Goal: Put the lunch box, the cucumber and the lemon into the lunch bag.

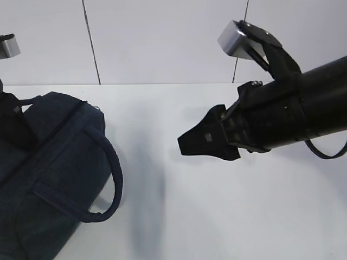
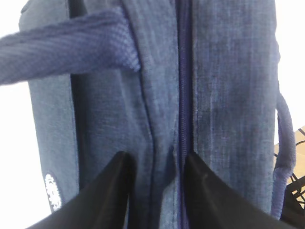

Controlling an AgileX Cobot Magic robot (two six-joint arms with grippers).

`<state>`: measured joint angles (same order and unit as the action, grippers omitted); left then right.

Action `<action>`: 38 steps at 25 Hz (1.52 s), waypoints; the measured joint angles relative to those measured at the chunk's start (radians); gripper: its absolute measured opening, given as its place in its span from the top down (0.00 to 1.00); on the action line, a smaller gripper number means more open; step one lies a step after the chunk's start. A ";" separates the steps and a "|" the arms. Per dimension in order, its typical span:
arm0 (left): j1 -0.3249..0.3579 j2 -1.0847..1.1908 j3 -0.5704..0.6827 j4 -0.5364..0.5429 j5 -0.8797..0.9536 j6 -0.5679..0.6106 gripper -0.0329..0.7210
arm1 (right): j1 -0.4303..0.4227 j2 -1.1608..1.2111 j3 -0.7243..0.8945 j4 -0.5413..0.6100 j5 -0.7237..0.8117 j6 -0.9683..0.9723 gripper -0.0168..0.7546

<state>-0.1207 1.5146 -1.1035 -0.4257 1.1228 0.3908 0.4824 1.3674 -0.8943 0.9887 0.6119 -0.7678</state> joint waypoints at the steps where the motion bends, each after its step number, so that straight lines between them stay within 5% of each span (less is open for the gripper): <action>1: 0.000 0.000 0.000 0.000 0.002 0.000 0.59 | -0.007 0.000 0.000 -0.019 0.019 0.009 0.59; 4: 0.000 0.000 0.000 -0.002 0.029 -0.002 0.59 | -0.013 0.005 -0.018 -0.163 0.091 0.115 0.59; 9: 0.000 0.000 0.000 0.000 0.076 -0.010 0.59 | -0.013 0.047 -0.146 -0.577 0.293 0.423 0.59; 11: 0.000 0.000 -0.001 0.007 0.080 -0.010 0.59 | -0.013 0.061 -0.193 -0.645 0.333 0.465 0.59; 19: 0.000 -0.038 -0.143 0.182 0.098 -0.117 0.59 | -0.013 0.065 -0.257 -0.745 0.377 0.490 0.59; 24: -0.006 -0.080 -0.241 0.155 0.104 -0.195 0.59 | -0.013 0.080 -0.257 -0.759 0.394 0.490 0.59; 32: -0.159 -0.109 -0.245 0.120 0.112 -0.268 0.57 | -0.013 0.151 -0.258 -0.797 0.428 0.492 0.59; 38: -0.271 -0.109 -0.232 0.164 0.112 -0.322 0.41 | -0.013 0.156 -0.258 -0.799 0.429 0.492 0.59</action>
<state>-0.3914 1.4060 -1.3355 -0.2619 1.2343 0.0686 0.4694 1.5237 -1.1520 0.1894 1.0412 -0.2759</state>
